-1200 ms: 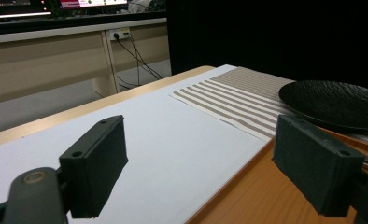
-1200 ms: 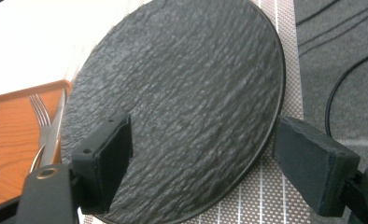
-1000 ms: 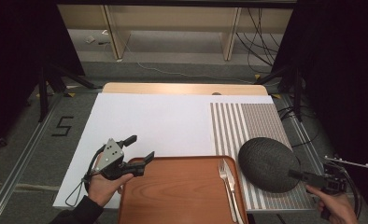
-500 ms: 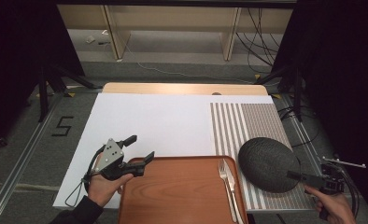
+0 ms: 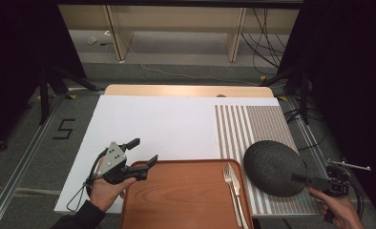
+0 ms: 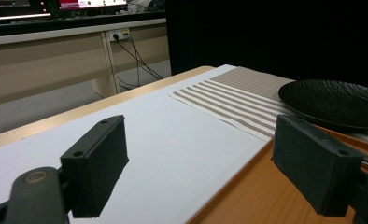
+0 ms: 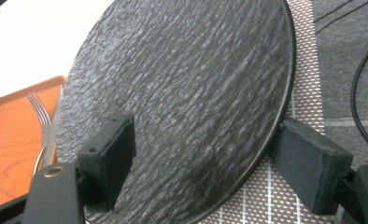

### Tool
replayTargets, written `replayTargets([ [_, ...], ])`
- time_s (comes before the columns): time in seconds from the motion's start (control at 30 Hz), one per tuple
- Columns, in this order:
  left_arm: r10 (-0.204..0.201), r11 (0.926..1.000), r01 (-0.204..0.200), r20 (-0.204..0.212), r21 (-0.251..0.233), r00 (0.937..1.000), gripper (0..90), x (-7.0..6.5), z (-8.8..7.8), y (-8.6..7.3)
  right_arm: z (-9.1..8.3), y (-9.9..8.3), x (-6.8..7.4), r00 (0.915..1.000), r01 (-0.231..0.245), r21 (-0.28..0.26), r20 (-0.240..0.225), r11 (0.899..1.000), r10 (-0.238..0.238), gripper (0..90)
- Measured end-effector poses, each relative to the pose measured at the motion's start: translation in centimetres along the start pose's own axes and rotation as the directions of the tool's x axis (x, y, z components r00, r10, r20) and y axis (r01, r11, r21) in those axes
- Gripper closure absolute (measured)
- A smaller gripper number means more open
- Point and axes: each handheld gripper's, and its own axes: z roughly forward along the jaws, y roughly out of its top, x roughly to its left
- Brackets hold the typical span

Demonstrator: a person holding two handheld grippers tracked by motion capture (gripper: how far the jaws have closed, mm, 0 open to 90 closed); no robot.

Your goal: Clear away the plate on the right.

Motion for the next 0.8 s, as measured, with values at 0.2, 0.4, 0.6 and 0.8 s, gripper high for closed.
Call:
replayTargets([
  [0.2, 0.0, 1.0, 0.0, 0.0, 0.002, 1.0, 18.0, 0.0, 0.0, 0.0, 0.4, 0.2, -0.4, 0.9993, -0.017, 0.006, -0.032, 1.0, 0.017, 25.5],
  [0.4, -0.001, 1.0, 0.001, -0.001, 0.003, 1.0, 17.9, 0.1, 0.0, 0.0, 0.5, 0.2, -0.8, 0.9972, -0.045, 0.001, -0.059, 0.999, 0.045, 27.1],
  [0.6, 0.001, 1.0, -0.001, 0.001, 0.005, 1.0, 18.1, 0.0, 0.1, 0.0, 0.5, 0.3, -1.0, 0.9963, -0.065, -0.005, -0.057, 0.998, 0.064, 33.8],
  [0.8, 0.0, 1.0, 0.0, 0.0, 0.002, 1.0, 18.3, 0.0, 0.1, 0.0, 0.1, 0.4, -1.2, 0.992, -0.106, -0.025, -0.071, 0.994, 0.104, 40.9],
])
